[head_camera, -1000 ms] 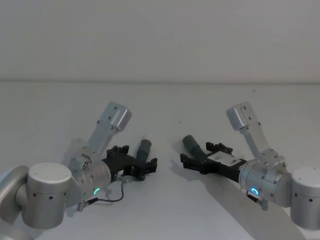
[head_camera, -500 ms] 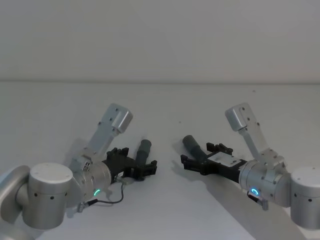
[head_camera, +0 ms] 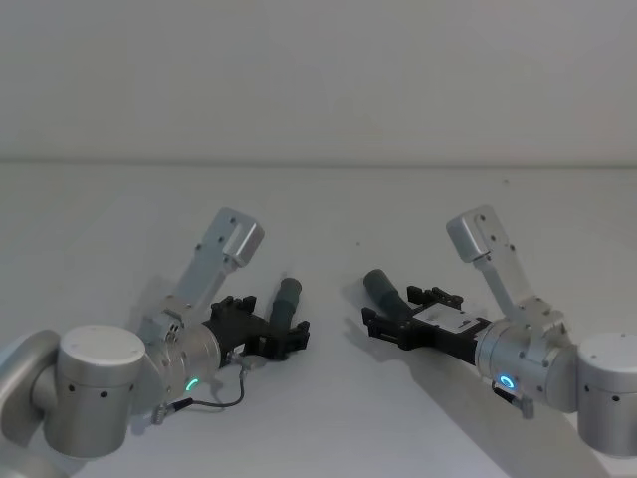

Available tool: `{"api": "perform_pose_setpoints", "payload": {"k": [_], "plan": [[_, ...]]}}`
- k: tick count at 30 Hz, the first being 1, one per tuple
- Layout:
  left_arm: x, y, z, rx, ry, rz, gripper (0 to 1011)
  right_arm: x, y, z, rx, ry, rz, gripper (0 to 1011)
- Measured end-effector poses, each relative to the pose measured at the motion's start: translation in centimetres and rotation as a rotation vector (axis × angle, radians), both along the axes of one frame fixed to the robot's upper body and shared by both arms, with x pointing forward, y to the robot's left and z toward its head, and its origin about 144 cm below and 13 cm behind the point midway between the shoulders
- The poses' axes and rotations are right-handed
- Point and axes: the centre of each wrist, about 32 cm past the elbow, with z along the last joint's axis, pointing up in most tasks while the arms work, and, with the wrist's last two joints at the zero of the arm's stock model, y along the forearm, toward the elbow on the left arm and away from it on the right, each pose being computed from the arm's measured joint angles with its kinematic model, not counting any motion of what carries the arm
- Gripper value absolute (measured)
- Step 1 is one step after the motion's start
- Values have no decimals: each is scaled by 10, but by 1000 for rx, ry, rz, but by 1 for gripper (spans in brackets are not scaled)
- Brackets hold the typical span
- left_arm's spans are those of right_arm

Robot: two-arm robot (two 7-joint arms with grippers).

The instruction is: Use both hands to pick up one end of the pipe from the table, align the ends, and insert them.

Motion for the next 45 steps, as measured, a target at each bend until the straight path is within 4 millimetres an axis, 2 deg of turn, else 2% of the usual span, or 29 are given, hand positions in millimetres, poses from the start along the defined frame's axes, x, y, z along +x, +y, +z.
{"api": "perform_pose_setpoints", "payload": {"k": [2,3,5,7,8,9,11,12,14,15,17,18,19,22,40,43,45], "plan": [[0,0,0,1,0,1,910,0,0,0,0,0,0,825],[0,0,0,1,0,1,910,0,0,0,0,0,0,825],[0,0,0,2,0,1,846,0,0,0,0,0,0,738],[0,0,0,3,1,1,780,0,0,0,0,0,0,714],[0,0,0,3,1,1,762,0,0,0,-1,-1,1,634],[0,0,0,3,1,1,750,0,0,0,-1,-1,1,634],[0,0,0,3,2,1,718,0,0,0,-1,-1,1,573],[0,0,0,3,2,2,711,0,0,0,-1,-1,1,511],[0,0,0,3,2,2,696,0,0,0,-1,-1,1,472],[0,0,0,3,2,2,688,0,0,0,-1,-1,1,411],[0,0,0,3,3,2,679,0,0,0,-1,-1,1,372],[0,0,0,3,3,2,667,0,0,0,-1,-1,1,314],[0,0,0,3,3,2,662,0,0,0,-1,-1,1,314],[0,0,0,4,3,2,641,0,0,0,-1,-1,1,227],[0,0,0,5,5,1,522,0,0,0,-1,-1,1,227],[0,0,0,5,5,1,499,0,0,0,-2,0,1,292],[0,0,0,5,5,1,494,0,0,0,-2,0,1,372]]}}
